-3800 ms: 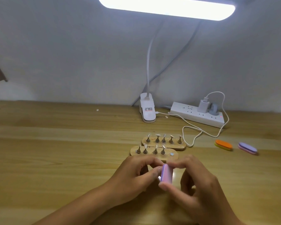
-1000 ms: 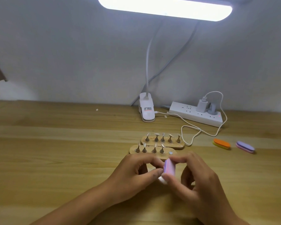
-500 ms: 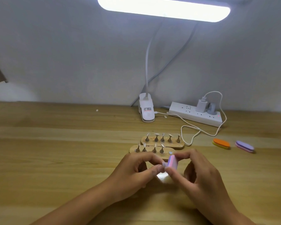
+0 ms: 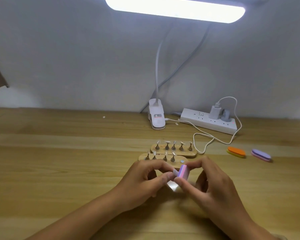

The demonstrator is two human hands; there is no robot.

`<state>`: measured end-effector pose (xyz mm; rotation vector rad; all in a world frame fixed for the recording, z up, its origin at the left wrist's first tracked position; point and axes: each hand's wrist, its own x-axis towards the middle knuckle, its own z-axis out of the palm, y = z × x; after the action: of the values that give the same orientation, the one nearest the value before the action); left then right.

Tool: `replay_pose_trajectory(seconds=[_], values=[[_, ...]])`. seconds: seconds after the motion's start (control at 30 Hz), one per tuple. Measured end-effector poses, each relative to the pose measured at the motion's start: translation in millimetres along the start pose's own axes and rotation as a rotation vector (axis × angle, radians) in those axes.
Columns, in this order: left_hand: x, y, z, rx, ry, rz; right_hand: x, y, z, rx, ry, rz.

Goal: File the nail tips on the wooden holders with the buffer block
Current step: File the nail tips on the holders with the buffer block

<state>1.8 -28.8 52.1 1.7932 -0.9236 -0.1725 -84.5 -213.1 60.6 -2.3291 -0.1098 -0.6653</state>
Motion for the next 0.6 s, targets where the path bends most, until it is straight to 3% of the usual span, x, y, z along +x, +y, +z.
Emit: replay_pose_trajectory(seconds=[0.17,0.37,0.53,0.6], values=[[0,-2,1,0.016,-0.011,0.016,-3,-6,5,-0.116,-0.023,-0.16],[-1,-3,3,-0.011,-0.026,0.006,2,5,-3,0.167,0.065,0.091],[-2,-3,2,0.081,-0.036,0.05,-3,-3,4,0.025,-0.02,-0.099],[-2,-2,3,0.099,-0.039,0.058,-1,0,4,0.043,-0.023,-0.06]])
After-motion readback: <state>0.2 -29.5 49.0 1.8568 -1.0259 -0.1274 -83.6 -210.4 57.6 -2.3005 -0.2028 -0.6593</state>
